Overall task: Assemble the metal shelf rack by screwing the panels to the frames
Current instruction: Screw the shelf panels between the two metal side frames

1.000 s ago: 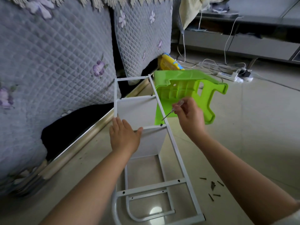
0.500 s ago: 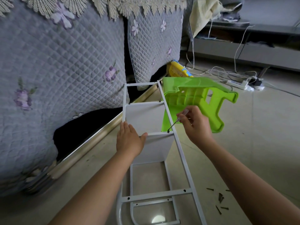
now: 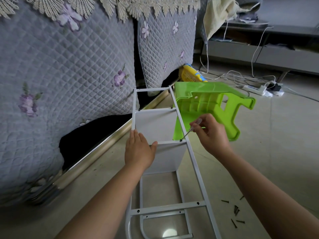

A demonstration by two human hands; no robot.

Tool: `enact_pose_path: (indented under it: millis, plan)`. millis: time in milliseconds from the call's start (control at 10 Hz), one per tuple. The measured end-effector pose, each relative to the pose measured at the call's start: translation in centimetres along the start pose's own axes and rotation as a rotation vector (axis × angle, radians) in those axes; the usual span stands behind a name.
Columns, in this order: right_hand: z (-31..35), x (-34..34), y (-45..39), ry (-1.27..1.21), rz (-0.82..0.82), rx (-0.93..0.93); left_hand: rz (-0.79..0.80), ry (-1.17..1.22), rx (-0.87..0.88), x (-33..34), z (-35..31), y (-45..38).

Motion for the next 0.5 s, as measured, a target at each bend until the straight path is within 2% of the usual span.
enact_pose_path:
  millis: [200,500]
  plan:
    - [0.59,-0.59,-0.13,0.005,-0.046,-0.042,-0.013,-0.011,0.001,-0.01,0.06,0.03]
    - [0.65,0.02,0.19,0.066,-0.01,-0.073,-0.003,0.009,-0.002,-0.1,-0.04,0.28]
Point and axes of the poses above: each hand's wrist, its own y-axis away from the middle knuckle, its own x-axis out of the palm, z = x × y, the point moved 6 cm from there along -y, towards the middle knuckle, and after that the axes turned 2 degrees about -y, right-handed, at the moved point
